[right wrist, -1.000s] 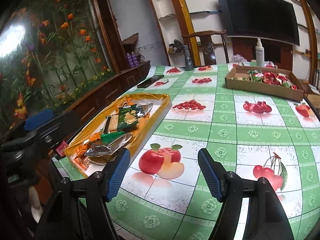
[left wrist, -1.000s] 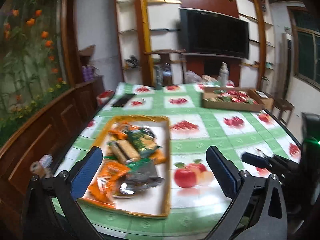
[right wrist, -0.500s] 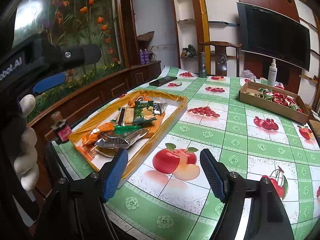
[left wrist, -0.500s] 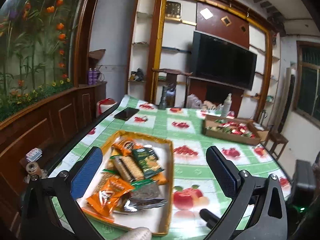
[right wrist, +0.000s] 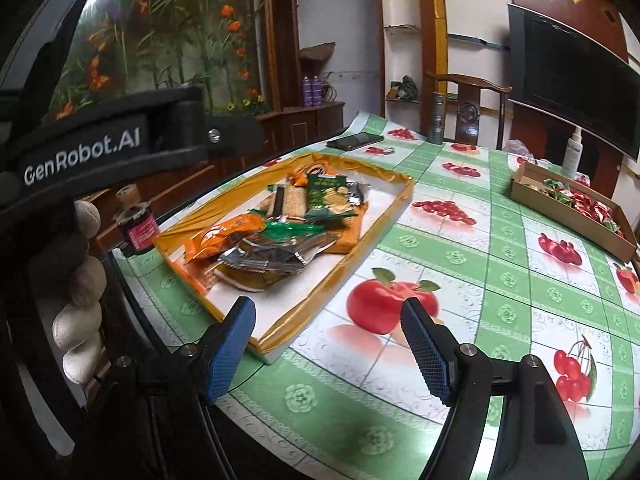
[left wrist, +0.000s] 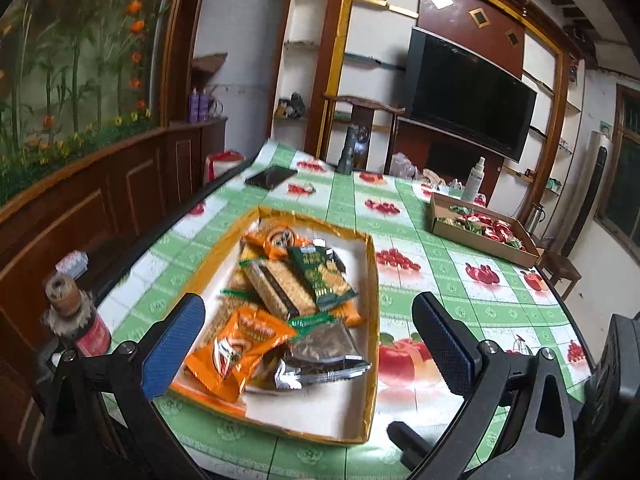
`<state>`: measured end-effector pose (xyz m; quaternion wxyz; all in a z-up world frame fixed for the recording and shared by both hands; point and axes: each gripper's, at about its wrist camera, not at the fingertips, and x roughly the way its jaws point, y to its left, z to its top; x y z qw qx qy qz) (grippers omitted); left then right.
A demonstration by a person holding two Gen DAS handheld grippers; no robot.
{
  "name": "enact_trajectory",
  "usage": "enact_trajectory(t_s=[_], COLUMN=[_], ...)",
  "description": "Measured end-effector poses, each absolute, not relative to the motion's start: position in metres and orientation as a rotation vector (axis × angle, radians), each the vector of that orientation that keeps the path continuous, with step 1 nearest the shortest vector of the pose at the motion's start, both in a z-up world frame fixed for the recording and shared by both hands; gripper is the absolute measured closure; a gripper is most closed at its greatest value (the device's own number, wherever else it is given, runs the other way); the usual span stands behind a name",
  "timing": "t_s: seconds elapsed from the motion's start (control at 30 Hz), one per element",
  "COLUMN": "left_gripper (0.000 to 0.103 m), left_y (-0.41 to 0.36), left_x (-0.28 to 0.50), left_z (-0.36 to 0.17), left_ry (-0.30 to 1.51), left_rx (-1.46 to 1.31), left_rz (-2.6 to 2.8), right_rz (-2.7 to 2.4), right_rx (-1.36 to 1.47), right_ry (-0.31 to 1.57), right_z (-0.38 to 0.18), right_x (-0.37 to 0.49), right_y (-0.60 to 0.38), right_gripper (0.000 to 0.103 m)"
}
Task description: Organize snacks
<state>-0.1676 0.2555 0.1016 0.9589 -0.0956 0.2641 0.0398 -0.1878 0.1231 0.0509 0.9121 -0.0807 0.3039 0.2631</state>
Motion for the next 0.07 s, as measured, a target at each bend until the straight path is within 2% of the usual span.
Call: enact_trajectory(t_s=[0.07], left_gripper=[0.0], left_y=[0.2555], left_x=[-0.1656], left_z=[0.0982], left_ry=[0.571], left_rx=[-0.194], left_rz=[0.085], right_rz=[0.546], right_rx=[-0.164], right_ry=[0.631], right_z=[0.0503], right_x=[-0.1882], right_y=[0.1241], right_gripper=[0.026])
